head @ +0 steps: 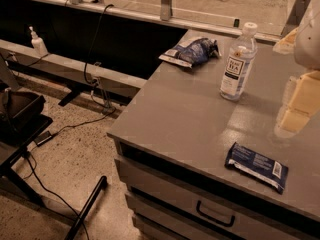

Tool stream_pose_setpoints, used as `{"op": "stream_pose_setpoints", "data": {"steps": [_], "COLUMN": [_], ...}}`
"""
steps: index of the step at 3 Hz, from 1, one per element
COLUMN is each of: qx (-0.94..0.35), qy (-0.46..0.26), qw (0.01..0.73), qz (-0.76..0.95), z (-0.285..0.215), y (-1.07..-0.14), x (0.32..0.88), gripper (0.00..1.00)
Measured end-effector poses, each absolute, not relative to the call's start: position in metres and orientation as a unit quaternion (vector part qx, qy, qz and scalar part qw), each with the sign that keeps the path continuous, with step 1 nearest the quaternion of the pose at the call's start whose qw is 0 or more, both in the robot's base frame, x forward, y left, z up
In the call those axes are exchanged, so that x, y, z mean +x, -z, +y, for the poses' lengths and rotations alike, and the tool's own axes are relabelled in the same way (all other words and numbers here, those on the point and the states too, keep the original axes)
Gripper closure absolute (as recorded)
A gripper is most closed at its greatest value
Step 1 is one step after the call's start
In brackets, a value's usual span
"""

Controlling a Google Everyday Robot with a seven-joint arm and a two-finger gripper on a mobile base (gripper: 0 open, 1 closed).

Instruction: Move rxbar chocolate near blue plastic bottle

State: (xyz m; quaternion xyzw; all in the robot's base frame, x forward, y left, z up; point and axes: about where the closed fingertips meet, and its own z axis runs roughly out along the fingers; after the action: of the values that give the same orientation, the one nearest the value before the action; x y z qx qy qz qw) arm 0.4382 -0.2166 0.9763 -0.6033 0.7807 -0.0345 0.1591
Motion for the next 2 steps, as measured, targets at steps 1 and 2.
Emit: {"op": "stream_pose_setpoints", "data": {"steps": [1,2], "qx": [-0.603,-0.59], "qy": [0.035,0.024], "qw": [0.159,0.175], "qz": [0.781,0.788], "z": [-0.2166,-0.2219], "y": [-0.9763,-0.9669], "x": [0.4382,0.4365], "gripper": [0.0,0.0]}}
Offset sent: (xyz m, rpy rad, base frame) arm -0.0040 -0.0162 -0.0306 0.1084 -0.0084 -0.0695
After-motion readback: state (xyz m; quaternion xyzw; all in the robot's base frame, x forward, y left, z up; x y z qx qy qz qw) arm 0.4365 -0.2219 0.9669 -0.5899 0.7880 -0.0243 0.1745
